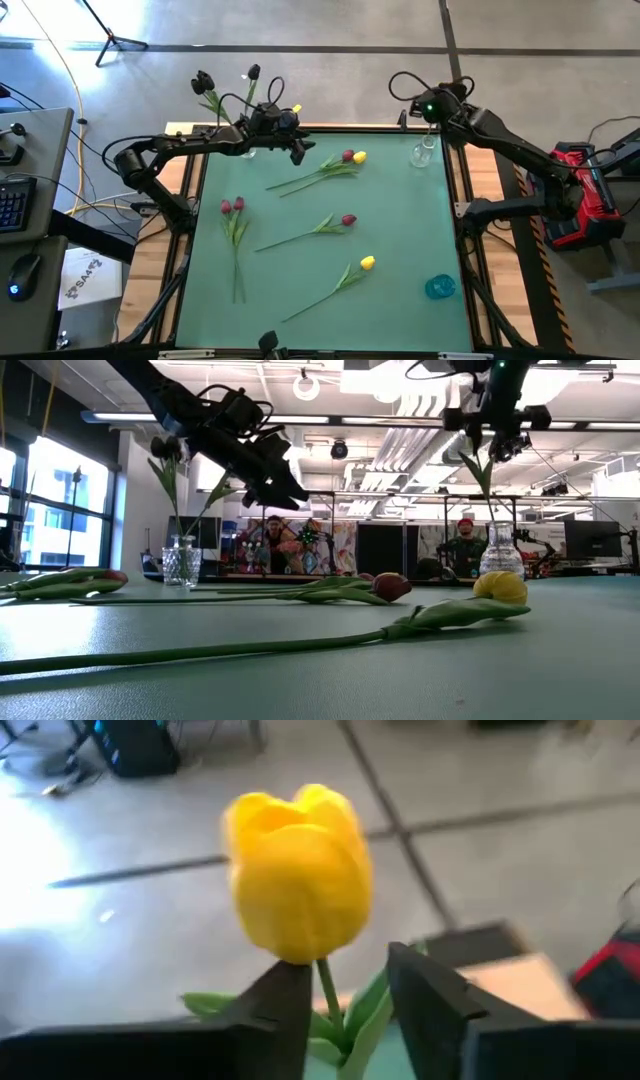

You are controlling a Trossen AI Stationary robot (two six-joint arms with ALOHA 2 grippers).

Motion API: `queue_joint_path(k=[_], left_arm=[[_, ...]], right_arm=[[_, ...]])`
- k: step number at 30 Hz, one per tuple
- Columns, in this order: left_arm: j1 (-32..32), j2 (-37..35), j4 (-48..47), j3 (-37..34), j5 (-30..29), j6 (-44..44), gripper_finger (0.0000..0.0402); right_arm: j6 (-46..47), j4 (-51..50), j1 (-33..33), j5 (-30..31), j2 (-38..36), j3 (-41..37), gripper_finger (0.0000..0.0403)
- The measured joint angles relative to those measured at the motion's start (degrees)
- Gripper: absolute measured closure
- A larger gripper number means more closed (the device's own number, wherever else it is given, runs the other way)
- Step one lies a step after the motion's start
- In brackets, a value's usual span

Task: Sort flowers into vase by color
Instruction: Put the yellow flower into the right transparent vase

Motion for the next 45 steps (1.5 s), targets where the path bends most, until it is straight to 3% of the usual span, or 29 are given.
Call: queue_joint_path(k=[5, 9, 20, 28, 37, 45], left_arm=[[-1.01, 2.50, -1.57, 0.04, 5.26, 2.21, 0.0204], [-2.55, 6.84, -1.85, 0.02, 5.56, 1.94, 0.0204], [-6.20, 10.58, -7.27, 0.02, 3.32, -0.96, 0.0204], [-8.74, 11.67, -12.91, 0.02, -0.98, 2.58, 0.0204], [-10.64, 16.61, -5.80, 0.02, -5.74, 2.65, 0.0204], [-11.06, 20.39, -3.06, 0.31, -6.24, 2.85, 0.0204]], right_arm=[[7.29, -3.97, 0.14, -10.33, -0.02, 0.00, 0.0229], [8.72, -4.43, 1.66, -16.67, -0.56, 0.00, 0.0209], [10.64, -15.25, 5.82, -13.13, -7.37, 5.65, 0.0203], [9.68, -15.57, 9.33, -13.22, -10.69, 8.11, 0.0203], [5.61, -12.95, 15.10, -14.22, -9.64, 8.15, 0.0204], [5.46, -9.98, 20.14, -14.20, -9.75, 8.15, 0.0217]])
